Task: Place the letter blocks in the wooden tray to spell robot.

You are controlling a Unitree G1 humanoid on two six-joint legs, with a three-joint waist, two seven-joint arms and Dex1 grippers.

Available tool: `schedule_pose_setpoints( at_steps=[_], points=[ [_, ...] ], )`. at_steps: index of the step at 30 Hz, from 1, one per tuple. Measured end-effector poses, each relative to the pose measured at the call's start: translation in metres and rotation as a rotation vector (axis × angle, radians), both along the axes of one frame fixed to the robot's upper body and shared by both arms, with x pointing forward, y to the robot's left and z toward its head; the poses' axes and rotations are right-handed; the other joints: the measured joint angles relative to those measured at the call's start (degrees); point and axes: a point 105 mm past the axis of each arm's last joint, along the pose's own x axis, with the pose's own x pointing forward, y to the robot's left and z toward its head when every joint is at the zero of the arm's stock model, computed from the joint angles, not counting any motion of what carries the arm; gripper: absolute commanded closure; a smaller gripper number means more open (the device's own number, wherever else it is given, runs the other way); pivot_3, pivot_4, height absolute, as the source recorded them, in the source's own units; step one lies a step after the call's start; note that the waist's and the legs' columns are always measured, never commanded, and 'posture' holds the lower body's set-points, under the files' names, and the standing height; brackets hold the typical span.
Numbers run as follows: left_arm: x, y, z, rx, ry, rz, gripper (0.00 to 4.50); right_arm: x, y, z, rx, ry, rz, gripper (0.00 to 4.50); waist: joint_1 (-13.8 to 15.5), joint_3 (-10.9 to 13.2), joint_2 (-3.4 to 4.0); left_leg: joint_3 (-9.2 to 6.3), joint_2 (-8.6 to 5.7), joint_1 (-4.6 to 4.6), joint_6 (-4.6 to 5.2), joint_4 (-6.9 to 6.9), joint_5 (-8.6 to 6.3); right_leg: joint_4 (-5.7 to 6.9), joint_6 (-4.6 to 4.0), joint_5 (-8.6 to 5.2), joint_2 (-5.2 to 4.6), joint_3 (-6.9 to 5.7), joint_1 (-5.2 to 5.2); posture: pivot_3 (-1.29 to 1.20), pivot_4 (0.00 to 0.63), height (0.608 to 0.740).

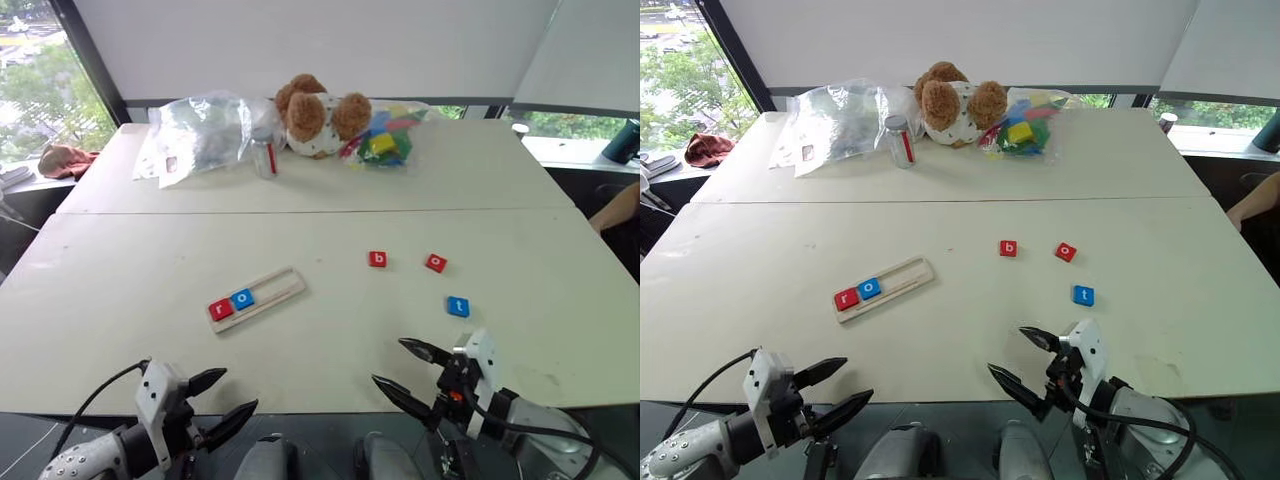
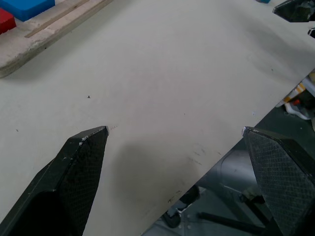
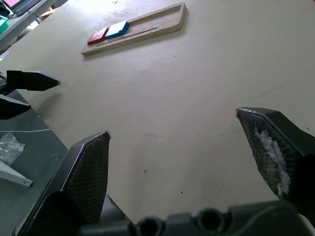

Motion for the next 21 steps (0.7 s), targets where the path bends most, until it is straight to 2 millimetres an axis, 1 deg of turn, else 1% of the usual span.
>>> schedule_pose_setpoints(
  at_steps=[4,9,12,15,18,21],
  points=[
    [-0.001,0.001,0.000,0.001,0.004,0.010,0.00,0.003,-0.001,-0.001,-0.001,-0.001,0.001,0.05,0.0,0.0,-0.01,0.00,0.00,0.00,0.00,0.00,0.00,0.00,0.00,0.00,0.00,0.00,0.02,0.00,0.150,0.740],
    [0.000,-0.003,0.008,-0.005,-0.018,-0.004,0.00,0.005,-0.001,-0.002,-0.003,0.001,0.005,0.05,0.1,0.0,-0.01,0.00,0.00,0.00,0.00,0.00,0.00,0.00,0.00,0.00,0.00,-0.01,0.00,0.00,0.150,0.740],
    [0.001,-0.003,0.009,-0.014,-0.008,0.002,0.00,0.005,-0.002,-0.003,-0.004,0.007,0.005,0.05,0.1,0.0,-0.01,0.00,0.00,0.00,0.00,0.00,0.00,0.00,0.00,0.00,0.00,0.00,0.01,0.00,0.150,0.740],
    [0.006,-0.005,0.013,-0.023,-0.017,0.010,0.00,0.007,-0.001,-0.003,-0.003,0.004,0.008,0.05,0.0,0.0,-0.01,0.00,0.00,0.01,0.00,0.00,0.00,0.00,0.00,0.00,0.00,-0.01,0.02,0.00,0.150,0.740],
    [0.013,-0.005,0.020,-0.012,-0.024,0.005,0.00,0.015,-0.002,-0.001,0.001,0.009,-0.008,0.05,0.0,0.0,-0.01,0.00,-0.01,0.02,0.00,0.01,0.00,0.01,0.00,0.00,0.00,-0.01,0.02,0.00,0.150,0.740],
    [0.015,-0.004,0.026,0.039,-0.015,-0.017,0.00,0.025,-0.002,0.008,0.051,0.024,-0.027,0.05,-0.1,0.0,0.00,0.00,-0.01,0.00,0.00,0.01,0.00,0.02,0.01,0.01,0.01,-0.01,-0.01,0.00,0.150,0.740]
  ],
)
